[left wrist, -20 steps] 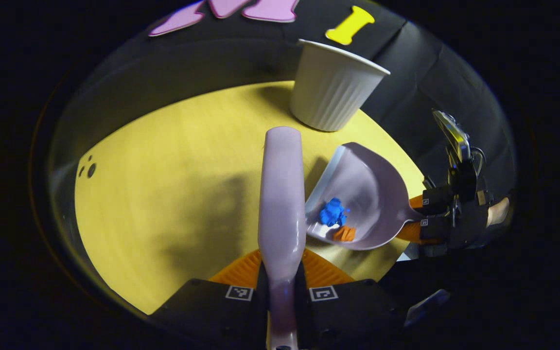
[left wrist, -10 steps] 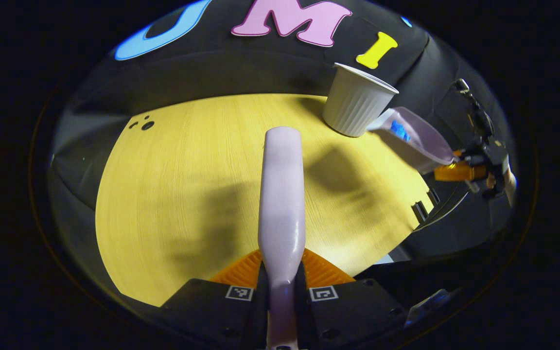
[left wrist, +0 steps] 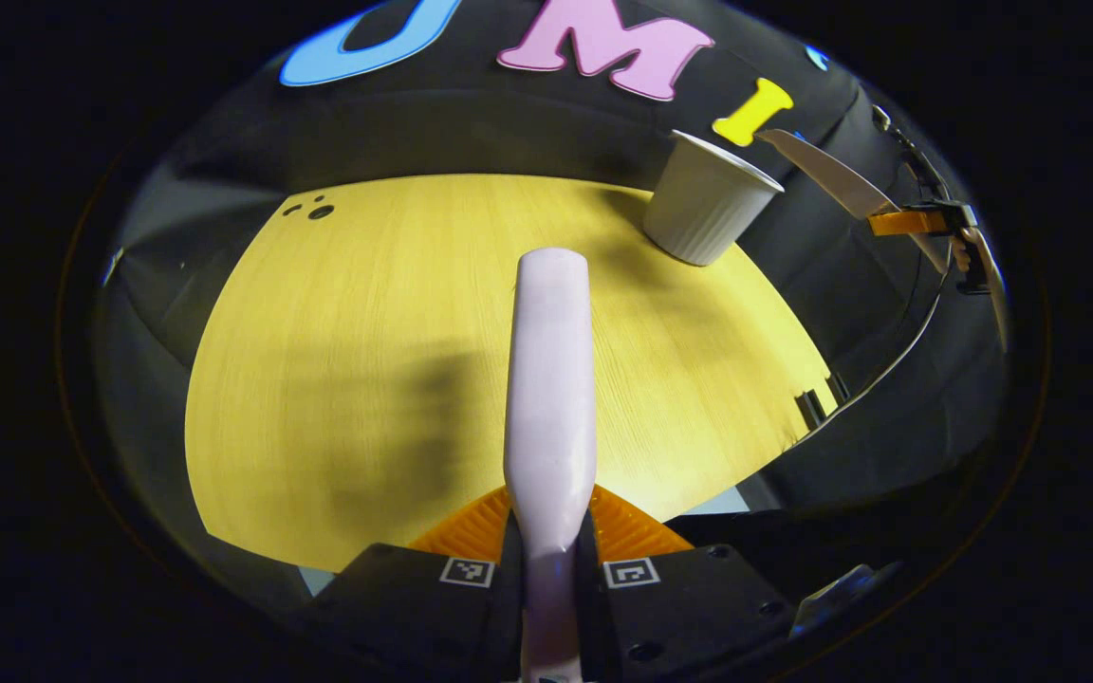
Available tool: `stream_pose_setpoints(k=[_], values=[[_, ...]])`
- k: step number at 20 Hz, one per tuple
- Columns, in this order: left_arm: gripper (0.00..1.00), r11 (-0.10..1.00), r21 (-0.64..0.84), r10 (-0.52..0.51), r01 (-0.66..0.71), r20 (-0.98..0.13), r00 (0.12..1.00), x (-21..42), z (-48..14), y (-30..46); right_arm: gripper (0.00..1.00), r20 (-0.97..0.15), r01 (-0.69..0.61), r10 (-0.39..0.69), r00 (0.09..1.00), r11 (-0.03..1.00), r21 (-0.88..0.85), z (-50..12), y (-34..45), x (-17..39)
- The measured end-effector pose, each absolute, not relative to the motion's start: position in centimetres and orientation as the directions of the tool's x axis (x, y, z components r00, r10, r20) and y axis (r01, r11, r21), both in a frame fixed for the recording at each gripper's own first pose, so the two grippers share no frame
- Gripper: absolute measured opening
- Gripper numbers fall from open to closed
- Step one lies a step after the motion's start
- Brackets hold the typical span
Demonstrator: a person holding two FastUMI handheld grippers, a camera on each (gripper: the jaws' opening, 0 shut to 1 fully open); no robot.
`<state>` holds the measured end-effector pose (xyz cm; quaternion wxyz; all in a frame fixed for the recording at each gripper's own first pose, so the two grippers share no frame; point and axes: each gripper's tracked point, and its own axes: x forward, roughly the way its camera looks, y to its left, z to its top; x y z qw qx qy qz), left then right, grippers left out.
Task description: Pick up the small broom and dustpan from the desktop, sweep the trash into the dustpan with the broom, and then empty the trash into the garbage bin.
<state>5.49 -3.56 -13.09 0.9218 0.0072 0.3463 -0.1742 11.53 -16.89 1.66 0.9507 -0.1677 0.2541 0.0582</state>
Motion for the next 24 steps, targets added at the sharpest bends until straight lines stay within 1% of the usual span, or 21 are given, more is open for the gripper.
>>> stream_pose_setpoints(k=[4, 5, 6, 9, 10, 12, 14, 17, 20, 21, 22, 24], values=[[0.28, 0.952, -0.086, -0.282, 0.293, -0.619, 0.733, 6.0, -11.8, -2.3, 0.36, -0.467, -0.132, -0.012, 0.884, 0.953, -0.274, 5.4, -20.4, 14.4], [0.27, 0.954, -0.096, -0.281, 0.284, -0.614, 0.738, 6.2, -11.5, -2.2, 0.31, -0.461, -0.096, -0.041, 0.887, 0.958, -0.270, 6.0, -21.5, 15.2], [0.27, 0.956, -0.108, -0.279, 0.271, -0.612, 0.740, 6.5, -11.2, -2.1, 0.35, -0.452, -0.049, -0.086, 0.888, 0.959, -0.280, 6.6, -22.9, 16.2], [0.27, 0.961, -0.134, -0.272, 0.241, -0.600, 0.753, 7.6, -10.4, -2.1, 0.36, -0.411, 0.059, -0.212, 0.887, 0.933, -0.355, 7.9, -26.9, 19.4], [0.26, 0.963, -0.126, -0.265, 0.238, -0.596, 0.757, 8.0, -10.2, -2.0, 0.36, -0.402, 0.083, -0.241, 0.883, 0.924, -0.373, 8.2, -27.7, 20.3], [0.28, 0.973, -0.088, -0.222, 0.213, -0.599, 0.769, 9.2, -10.3, -0.9, 0.36, -0.378, 0.124, -0.299, 0.876, 0.898, -0.421, 8.7, -29.7, 21.8], [0.28, 0.978, -0.097, -0.207, 0.187, -0.605, 0.769, 9.7, -10.3, -0.4, 0.35, -0.354, 0.151, -0.346, 0.869, 0.866, -0.476, 8.8, -31.1, 22.9], [0.27, 0.981, -0.121, -0.196, 0.155, -0.608, 0.769, 10.2, -10.7, 0.1, 0.35, -0.351, 0.153, -0.384, 0.854, 0.830, -0.536, 8.4, -32.7, 24.7], [0.26, 0.982, -0.142, -0.186, 0.125, -0.612, 0.769, 10.6, -10.9, 0.1, 0.35, -0.308, 0.151, -0.440, 0.844, 0.745, -0.650, 8.7, -34.4, 26.9], [0.27, 0.982, -0.145, -0.183, 0.118, -0.614, 0.768, 10.6, -11.1, 0.2, 0.35, -0.286, 0.147, -0.454, 0.843, 0.708, -0.690, 9.0, -34.6, 27.2], [0.26, 0.983, -0.145, -0.178, 0.111, -0.617, 0.767, 10.7, -11.2, 0.2, 0.35, -0.258, 0.141, -0.469, 0.845, 0.660, -0.738, 9.4, -34.7, 27.3], [0.28, 0.986, -0.139, -0.156, 0.088, -0.621, 0.768, 10.9, -11.4, 0.7, 0.35, -0.204, 0.105, -0.489, 0.848, 0.532, -0.840, 10.8, -34.9, 27.0]])
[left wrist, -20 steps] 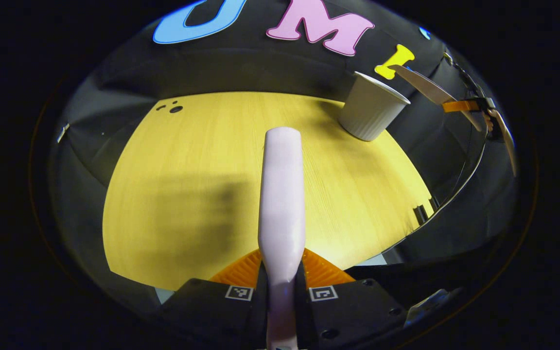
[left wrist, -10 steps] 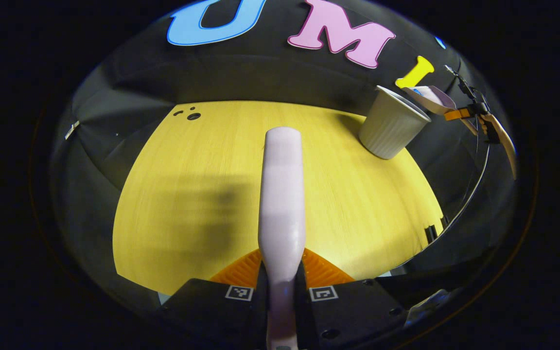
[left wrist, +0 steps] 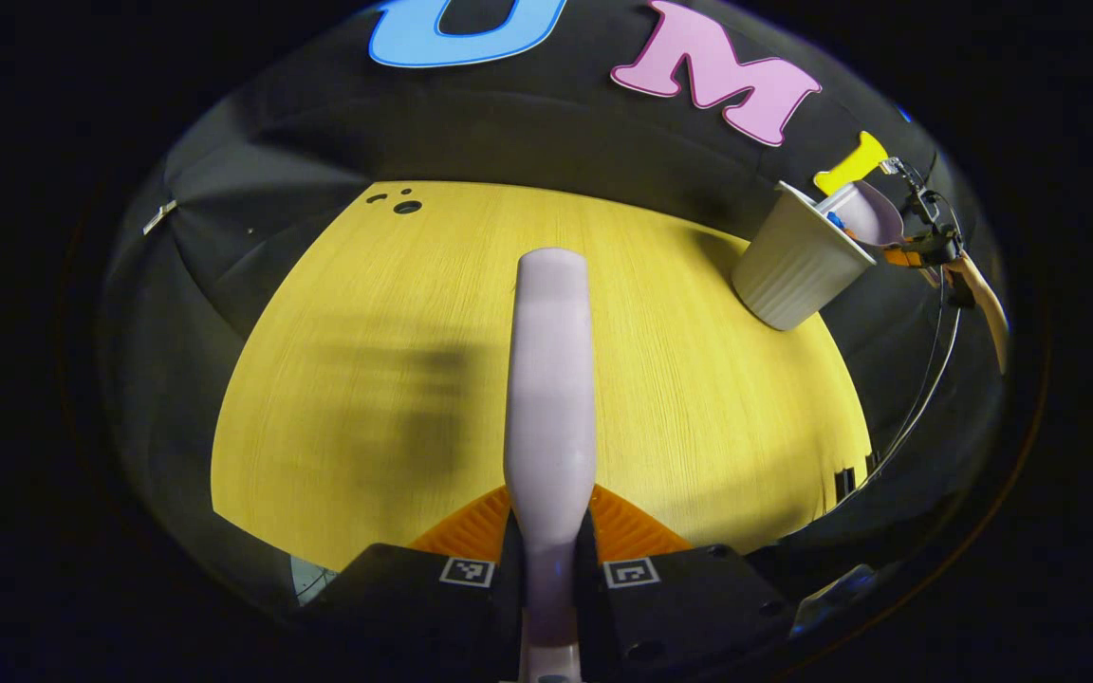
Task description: Pick up the small broom and dustpan from the desktop, sweep the trash into the dustpan with the broom, and then empty the trash into the garbage bin.
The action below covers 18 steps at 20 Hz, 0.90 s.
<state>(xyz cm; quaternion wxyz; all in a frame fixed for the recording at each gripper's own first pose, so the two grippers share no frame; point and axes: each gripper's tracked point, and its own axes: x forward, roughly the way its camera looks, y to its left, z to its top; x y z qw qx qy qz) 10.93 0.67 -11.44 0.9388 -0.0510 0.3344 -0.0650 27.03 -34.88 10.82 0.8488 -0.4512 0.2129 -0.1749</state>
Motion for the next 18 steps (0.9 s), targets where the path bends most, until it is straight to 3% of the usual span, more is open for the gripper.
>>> stream_pose_setpoints(k=[3, 12, 15, 16, 18], values=[[0.28, 0.987, -0.150, -0.140, 0.058, -0.624, 0.768, 11.3, -11.5, 0.8, 0.35, -0.133, 0.055, -0.502, 0.854, 0.342, -0.938, 12.4, -35.0, 27.3], [0.27, 0.989, -0.134, -0.132, 0.060, -0.634, 0.762, 11.9, -11.7, 0.1, 0.35, -0.110, -0.090, -0.480, 0.870, 0.065, -0.994, 15.9, -35.3, 26.5], [0.27, 0.989, -0.134, -0.138, 0.068, -0.636, 0.759, 12.1, -11.9, -0.2, 0.35, -0.100, -0.101, -0.464, 0.880, 0.023, -0.995, 16.1, -35.4, 26.4], [0.28, 0.989, -0.131, -0.137, 0.069, -0.635, 0.760, 12.2, -11.8, -0.3, 0.31, -0.096, -0.095, -0.462, 0.882, 0.025, -0.995, 16.2, -35.4, 26.5], [0.27, 0.990, -0.118, -0.131, 0.072, -0.627, 0.768, 12.3, -11.5, -0.4, 0.35, -0.089, -0.073, -0.466, 0.880, 0.052, -0.996, 16.4, -35.1, 26.2]])
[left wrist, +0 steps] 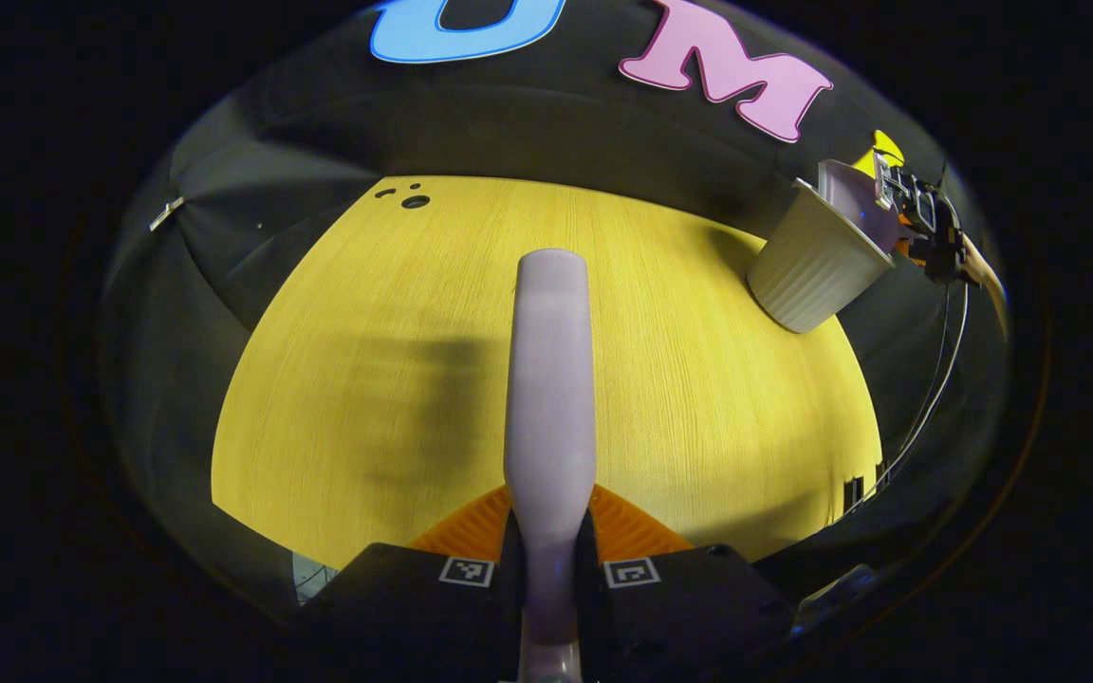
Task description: Pick up the small broom and dustpan from the desktop, sweep the trash into the dustpan with the broom, and then empty the trash into the garbage bin.
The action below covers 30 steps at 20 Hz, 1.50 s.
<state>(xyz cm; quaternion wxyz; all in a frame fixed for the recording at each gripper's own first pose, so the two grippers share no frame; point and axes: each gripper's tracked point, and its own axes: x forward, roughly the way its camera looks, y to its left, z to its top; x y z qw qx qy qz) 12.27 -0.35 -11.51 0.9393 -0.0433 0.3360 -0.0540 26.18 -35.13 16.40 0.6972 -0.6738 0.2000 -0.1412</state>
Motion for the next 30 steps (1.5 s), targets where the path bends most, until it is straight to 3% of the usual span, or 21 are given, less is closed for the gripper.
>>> stream_pose_setpoints(k=[3, 4, 8, 12, 15, 16, 18, 21, 27, 30], values=[[0.28, 0.992, -0.095, -0.123, 0.081, -0.614, 0.780, 12.5, -11.1, -0.4, 0.39, -0.115, -0.041, -0.485, 0.867, 0.160, -0.986, 17.1, -35.3, 25.3], [0.28, 0.992, -0.099, -0.127, 0.083, -0.610, 0.782, 12.6, -11.0, -0.5, 0.35, -0.128, -0.028, -0.491, 0.862, 0.206, -0.978, 17.2, -35.6, 24.6], [0.28, 0.990, -0.108, -0.133, 0.086, -0.584, 0.801, 13.0, -10.5, -0.8, 0.35, -0.155, 0.064, -0.498, 0.853, 0.396, -0.916, 18.5, -36.5, 22.0], [0.27, 0.992, -0.094, -0.118, 0.079, -0.543, 0.831, 13.3, -9.4, -0.5, 0.35, -0.199, 0.175, -0.468, 0.861, 0.640, -0.748, 19.5, -36.0, 18.6], [0.28, 0.992, -0.095, -0.118, 0.079, -0.519, 0.847, 13.1, -8.7, -0.5, 0.35, -0.214, 0.213, -0.417, 0.883, 0.764, -0.609, 19.3, -34.3, 17.3], [0.27, 0.992, -0.091, -0.117, 0.081, -0.512, 0.851, 13.0, -8.5, -0.6, 0.39, -0.218, 0.216, -0.400, 0.890, 0.792, -0.570, 19.0, -33.9, 16.5], [0.28, 0.994, -0.068, -0.111, 0.089, -0.495, 0.862, 12.7, -8.0, -0.6, 0.32, -0.226, 0.216, -0.362, 0.904, 0.845, -0.489, 18.3, -32.8, 15.2], [0.28, 0.994, -0.031, -0.109, 0.108, -0.469, 0.877, 12.4, -6.9, -0.9, 0.35, -0.226, 0.200, -0.298, 0.927, 0.906, -0.372, 17.0, -30.3, 13.0], [0.27, 0.986, -0.051, -0.166, 0.160, -0.437, 0.884, 12.5, -6.3, -4.0, 0.31, -0.190, 0.152, -0.195, 0.962, 0.964, -0.217, 14.7, -23.9, 7.5], [0.27, 0.981, -0.023, -0.183, 0.194, -0.451, 0.873, 12.4, -7.3, -5.1, 0.35, -0.182, 0.101, -0.132, 0.974, 0.980, -0.171, 12.9, -20.1, 5.5]])
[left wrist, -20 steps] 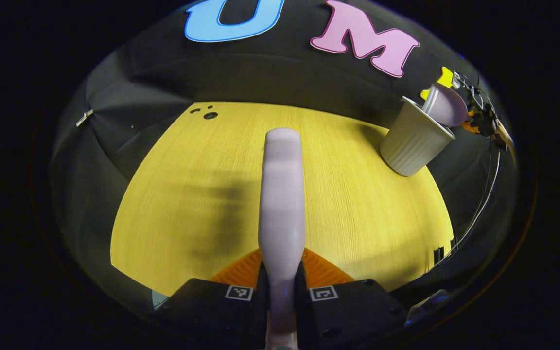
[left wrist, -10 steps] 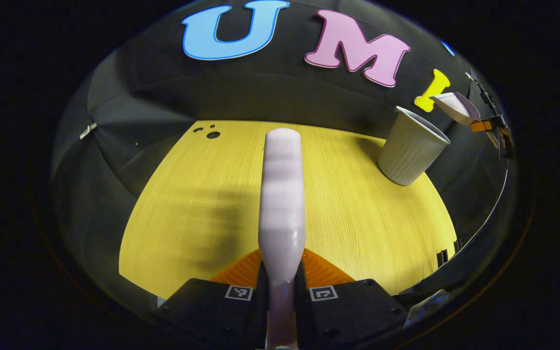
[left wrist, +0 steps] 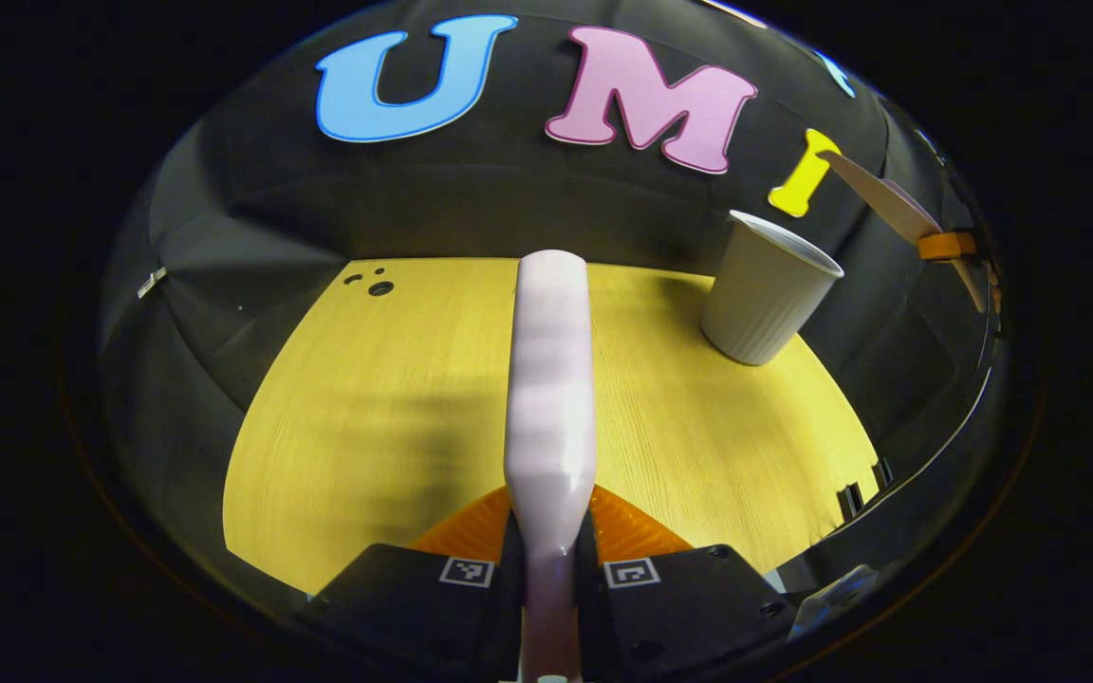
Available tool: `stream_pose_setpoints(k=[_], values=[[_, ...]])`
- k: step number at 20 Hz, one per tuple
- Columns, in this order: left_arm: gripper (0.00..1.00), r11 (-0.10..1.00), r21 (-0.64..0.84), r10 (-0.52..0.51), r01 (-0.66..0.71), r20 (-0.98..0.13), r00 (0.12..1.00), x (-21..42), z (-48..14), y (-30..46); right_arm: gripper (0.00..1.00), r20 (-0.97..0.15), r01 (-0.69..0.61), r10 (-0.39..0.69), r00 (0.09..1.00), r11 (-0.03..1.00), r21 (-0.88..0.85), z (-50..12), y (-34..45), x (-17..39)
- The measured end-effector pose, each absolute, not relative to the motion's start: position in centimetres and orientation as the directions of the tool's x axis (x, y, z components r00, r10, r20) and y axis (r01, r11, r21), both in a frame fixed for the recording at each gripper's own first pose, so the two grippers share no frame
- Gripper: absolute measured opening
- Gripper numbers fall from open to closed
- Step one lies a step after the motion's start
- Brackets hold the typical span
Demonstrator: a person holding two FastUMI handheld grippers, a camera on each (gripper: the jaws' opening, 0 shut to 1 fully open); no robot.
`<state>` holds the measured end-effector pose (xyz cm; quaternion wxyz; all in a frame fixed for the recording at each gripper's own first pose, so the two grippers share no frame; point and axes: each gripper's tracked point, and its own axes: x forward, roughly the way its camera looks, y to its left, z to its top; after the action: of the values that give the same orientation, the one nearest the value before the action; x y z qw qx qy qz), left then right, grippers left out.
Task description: Pick up the small broom and dustpan from the desktop, sweep the trash into the dustpan with the broom, and then empty the trash into the garbage bin.
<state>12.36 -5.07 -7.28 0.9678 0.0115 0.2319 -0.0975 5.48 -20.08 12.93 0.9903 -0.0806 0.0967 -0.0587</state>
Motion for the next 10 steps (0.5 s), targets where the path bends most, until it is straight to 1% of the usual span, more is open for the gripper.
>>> stream_pose_setpoints(k=[2, 3, 4, 6, 7, 8, 9, 10], values=[[0.28, 0.977, -0.016, -0.195, 0.211, -0.462, 0.865, 12.3, -8.1, -5.7, 0.35, -0.194, 0.050, -0.076, 0.978, 0.989, -0.137, 11.1, -17.5, 4.9], [0.28, 0.976, -0.016, -0.200, 0.218, -0.466, 0.862, 12.3, -8.5, -5.9, 0.39, -0.207, 0.024, -0.049, 0.977, 0.992, -0.121, 9.7, -16.1, 4.8], [0.28, 0.975, -0.011, -0.203, 0.224, -0.468, 0.860, 12.3, -8.9, -6.0, 0.35, -0.220, 0.001, -0.024, 0.975, 0.995, -0.104, 8.3, -14.8, 4.8], [0.28, 0.974, 0.009, -0.197, 0.228, -0.471, 0.860, 12.2, -9.6, -5.9, 0.35, -0.260, -0.041, 0.022, 0.965, 0.997, -0.067, 4.5, -12.6, 4.7], [0.28, 0.974, 0.013, -0.194, 0.228, -0.476, 0.858, 12.1, -10.0, -5.7, 0.31, -0.284, -0.054, 0.036, 0.958, 0.997, -0.057, 2.8, -11.8, 5.1], [0.28, 0.974, 0.013, -0.194, 0.228, -0.479, 0.856, 12.0, -10.4, -5.7, 0.31, -0.305, -0.067, 0.047, 0.951, 0.996, -0.054, 1.1, -11.1, 5.3], [0.28, 0.974, 0.012, -0.194, 0.228, -0.485, 0.853, 11.9, -10.8, -5.8, 0.35, -0.324, -0.072, 0.050, 0.945, 0.996, -0.057, -0.7, -10.6, 5.6], [0.26, 0.974, 0.011, -0.191, 0.226, -0.497, 0.846, 11.9, -11.5, -5.7, 0.39, -0.347, -0.073, 0.046, 0.937, 0.995, -0.064, -2.8, -10.2, 5.8]])
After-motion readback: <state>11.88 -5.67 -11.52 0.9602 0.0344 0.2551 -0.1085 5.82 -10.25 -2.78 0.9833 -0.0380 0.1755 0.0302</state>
